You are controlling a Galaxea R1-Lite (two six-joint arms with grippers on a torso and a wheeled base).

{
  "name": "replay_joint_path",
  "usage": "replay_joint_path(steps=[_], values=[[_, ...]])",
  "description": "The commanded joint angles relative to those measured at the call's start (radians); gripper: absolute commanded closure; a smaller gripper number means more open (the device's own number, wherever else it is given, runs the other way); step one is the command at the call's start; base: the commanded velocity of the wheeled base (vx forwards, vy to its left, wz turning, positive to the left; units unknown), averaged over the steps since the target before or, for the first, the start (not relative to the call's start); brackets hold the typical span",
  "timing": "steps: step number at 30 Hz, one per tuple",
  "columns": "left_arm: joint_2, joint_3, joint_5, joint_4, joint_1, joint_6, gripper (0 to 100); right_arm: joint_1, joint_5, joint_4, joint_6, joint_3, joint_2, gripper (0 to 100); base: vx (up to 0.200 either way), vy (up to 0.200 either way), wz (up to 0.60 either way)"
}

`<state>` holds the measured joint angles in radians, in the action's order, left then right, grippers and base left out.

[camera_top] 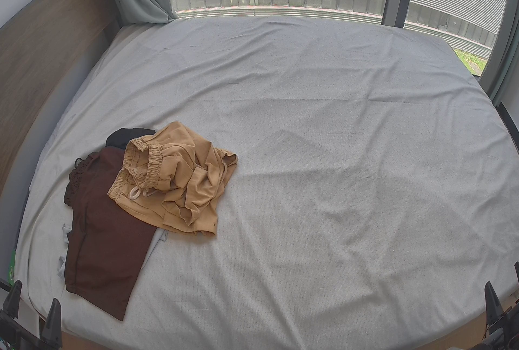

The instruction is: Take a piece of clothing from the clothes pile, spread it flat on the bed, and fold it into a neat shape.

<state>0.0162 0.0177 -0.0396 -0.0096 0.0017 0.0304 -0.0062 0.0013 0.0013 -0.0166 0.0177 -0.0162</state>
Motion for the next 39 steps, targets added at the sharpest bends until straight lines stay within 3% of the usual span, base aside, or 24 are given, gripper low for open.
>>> replay_joint_path(steps=[1,4,7,14,24,34,39], values=[[-0.016,-0.018,0.0,-0.003,0.0,0.0,0,0.0,0.0,0.0,0.001,-0.018,0.016,0,0.0,0.0,0.0],[-0.016,0.007,-0.003,-0.063,0.0,0.008,0,0.0,-0.001,-0.001,0.003,-0.018,0.016,0,0.0,0.0,0.0],[0.087,0.168,0.0,-0.142,-0.006,0.008,0,0.0,-0.001,-0.001,-0.003,-0.018,0.016,0,0.0,0.0,0.0],[0.174,0.188,0.017,-0.144,-0.058,0.009,0,0.0,0.0,-0.001,-0.003,-0.018,0.016,0,0.0,0.0,0.0],[0.269,0.214,0.018,-0.165,-0.063,0.031,0,0.0,-0.001,-0.001,0.001,-0.018,0.016,0,0.0,0.0,0.0],[0.337,0.249,0.168,-0.178,-0.063,0.06,0,0.0,-0.001,-0.001,0.001,-0.018,0.016,0,0.0,0.0,0.0],[0.378,0.254,0.251,-0.184,-0.054,0.135,0,0.0,-0.001,-0.001,0.0,-0.018,0.016,0,0.0,0.0,0.0]])
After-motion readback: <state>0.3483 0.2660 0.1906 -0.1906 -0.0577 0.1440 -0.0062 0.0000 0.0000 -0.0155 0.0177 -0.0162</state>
